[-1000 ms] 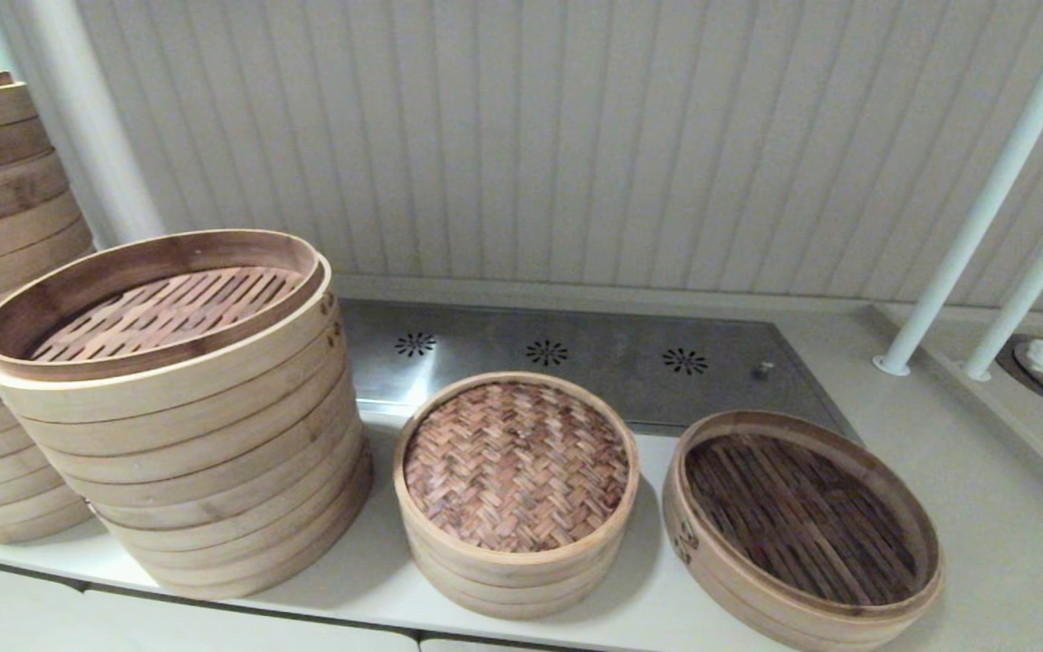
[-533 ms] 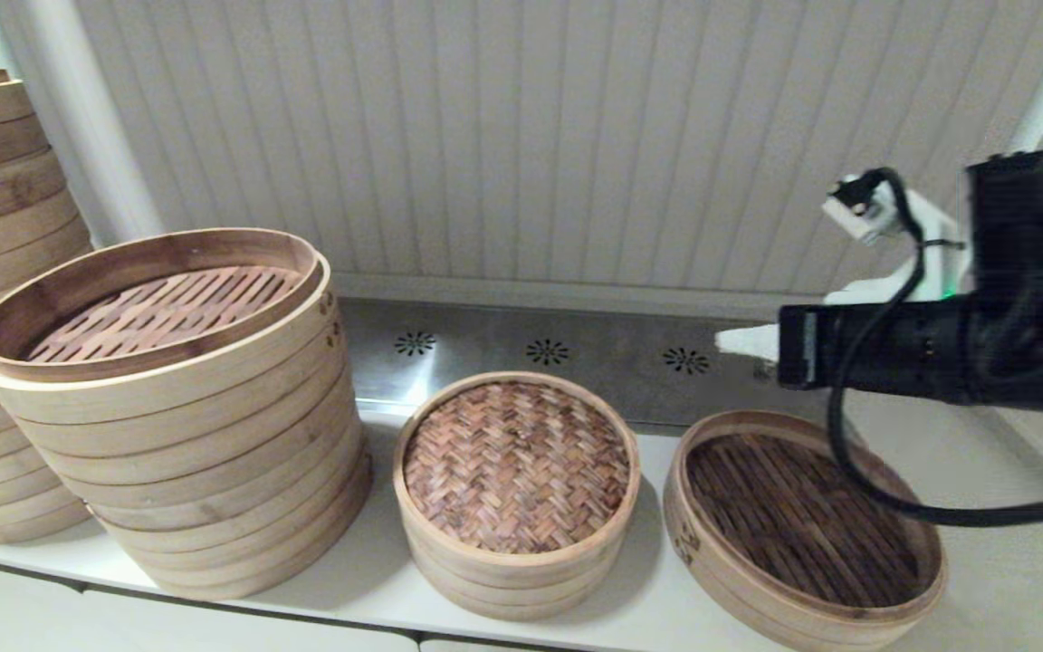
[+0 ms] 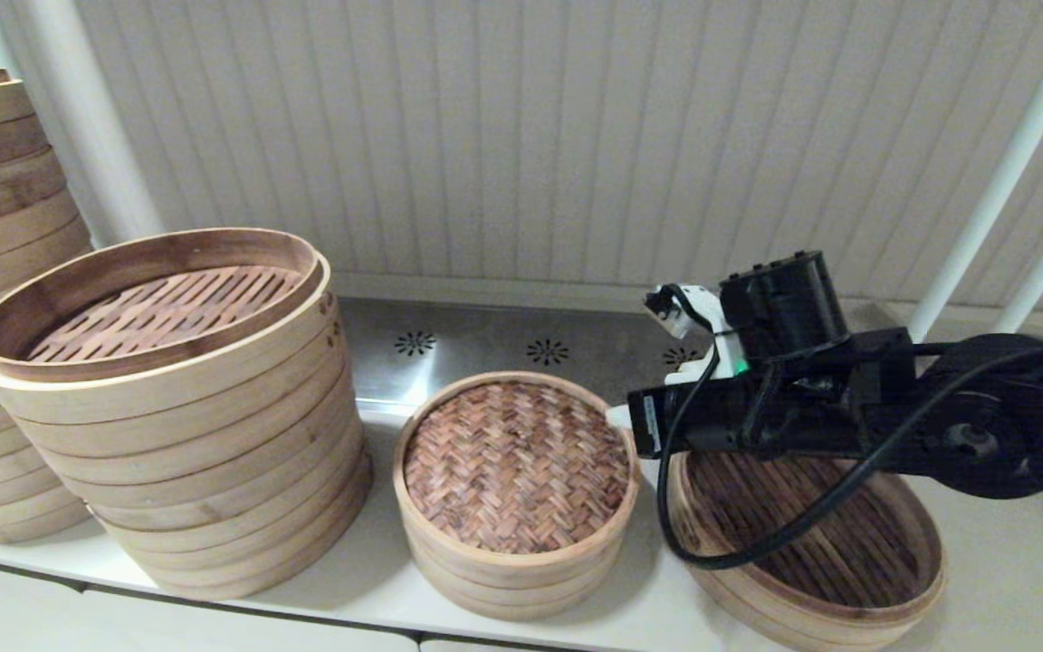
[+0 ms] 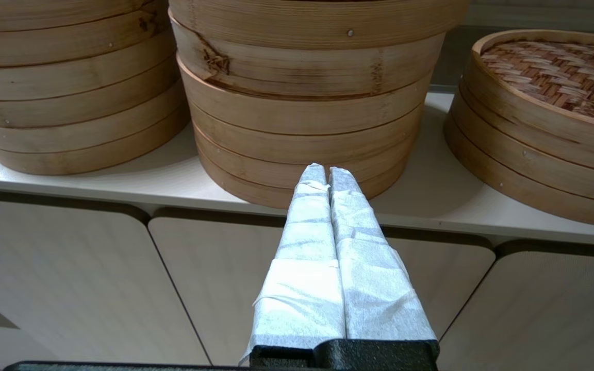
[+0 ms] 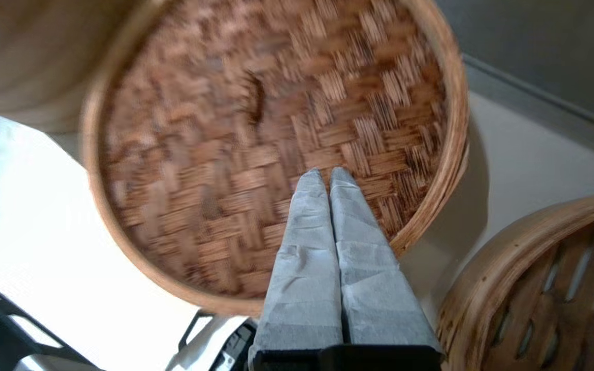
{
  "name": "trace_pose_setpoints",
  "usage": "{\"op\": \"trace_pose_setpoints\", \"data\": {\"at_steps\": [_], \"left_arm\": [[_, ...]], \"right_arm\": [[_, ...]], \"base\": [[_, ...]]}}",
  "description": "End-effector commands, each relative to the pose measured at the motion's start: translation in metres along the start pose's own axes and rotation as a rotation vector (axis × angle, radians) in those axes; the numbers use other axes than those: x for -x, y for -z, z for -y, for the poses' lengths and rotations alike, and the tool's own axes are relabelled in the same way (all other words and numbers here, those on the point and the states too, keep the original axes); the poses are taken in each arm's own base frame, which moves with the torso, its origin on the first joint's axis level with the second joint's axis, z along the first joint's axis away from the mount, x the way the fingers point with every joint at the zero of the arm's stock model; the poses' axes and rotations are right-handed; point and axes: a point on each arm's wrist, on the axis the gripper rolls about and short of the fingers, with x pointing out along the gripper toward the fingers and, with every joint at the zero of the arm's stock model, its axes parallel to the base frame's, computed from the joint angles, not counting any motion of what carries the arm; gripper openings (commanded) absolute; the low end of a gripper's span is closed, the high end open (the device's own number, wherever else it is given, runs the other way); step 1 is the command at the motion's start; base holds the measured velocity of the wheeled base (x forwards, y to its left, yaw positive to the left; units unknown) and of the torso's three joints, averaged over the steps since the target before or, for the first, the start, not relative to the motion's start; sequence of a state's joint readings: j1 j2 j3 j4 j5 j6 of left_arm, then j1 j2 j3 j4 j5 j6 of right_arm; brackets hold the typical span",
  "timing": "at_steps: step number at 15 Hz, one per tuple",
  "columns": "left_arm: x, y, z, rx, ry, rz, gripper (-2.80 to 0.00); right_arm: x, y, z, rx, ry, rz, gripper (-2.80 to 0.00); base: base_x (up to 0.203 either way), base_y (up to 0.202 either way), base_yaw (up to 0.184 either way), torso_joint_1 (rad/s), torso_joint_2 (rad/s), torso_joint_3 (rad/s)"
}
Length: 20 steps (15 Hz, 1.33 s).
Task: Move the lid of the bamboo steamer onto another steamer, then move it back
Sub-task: Pick up the steamer
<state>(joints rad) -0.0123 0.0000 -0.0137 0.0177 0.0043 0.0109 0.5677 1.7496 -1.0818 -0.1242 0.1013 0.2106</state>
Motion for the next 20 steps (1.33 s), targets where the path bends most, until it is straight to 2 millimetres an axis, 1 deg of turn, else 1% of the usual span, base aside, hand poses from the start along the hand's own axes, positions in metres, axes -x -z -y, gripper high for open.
{"op": "trace_pose_setpoints", "data": {"at_steps": [1,2,4,5,6,7,12,17,20], "left_arm": [[0.0,0.0,0.0,0.0,0.0,-0.002,-2.8],[0.0,0.0,0.0,0.0,0.0,-0.001,-2.8],[0.0,0.0,0.0,0.0,0.0,-0.001,-2.8],[0.0,0.0,0.0,0.0,0.0,-0.002,-2.8],[0.0,0.0,0.0,0.0,0.0,-0.002,-2.8],[0.0,0.0,0.0,0.0,0.0,-0.002,-2.8],[0.0,0.0,0.0,0.0,0.0,-0.001,-2.8],[0.0,0.0,0.0,0.0,0.0,-0.002,-2.8],[0.0,0.0,0.0,0.0,0.0,-0.001,-2.8]], "right_arm": [[-0.016,0.002,0.001,0.002,0.003,-0.019,-2.8],[-0.02,0.002,0.002,0.003,0.005,-0.022,-2.8],[-0.025,-0.009,0.0,0.009,0.0,0.009,-2.8],[-0.03,-0.011,-0.002,0.013,-0.002,0.008,-2.8],[-0.035,-0.008,-0.009,0.023,-0.016,-0.004,-2.8],[-0.041,-0.007,-0.012,0.027,-0.015,-0.01,0.0],[-0.058,0.0,-0.029,0.058,-0.05,-0.035,0.0],[-0.065,-0.005,-0.031,0.057,-0.062,-0.024,0.0],[-0.076,0.002,-0.029,0.058,-0.058,-0.051,0.0]], "base": [[0.0,0.0,0.0,0.0,0.0,0.0],[0.0,0.0,0.0,0.0,0.0,0.0],[0.0,0.0,0.0,0.0,0.0,0.0],[0.0,0.0,0.0,0.0,0.0,0.0],[0.0,0.0,0.0,0.0,0.0,0.0],[0.0,0.0,0.0,0.0,0.0,0.0],[0.0,0.0,0.0,0.0,0.0,0.0],[0.0,0.0,0.0,0.0,0.0,0.0],[0.0,0.0,0.0,0.0,0.0,0.0]]}}
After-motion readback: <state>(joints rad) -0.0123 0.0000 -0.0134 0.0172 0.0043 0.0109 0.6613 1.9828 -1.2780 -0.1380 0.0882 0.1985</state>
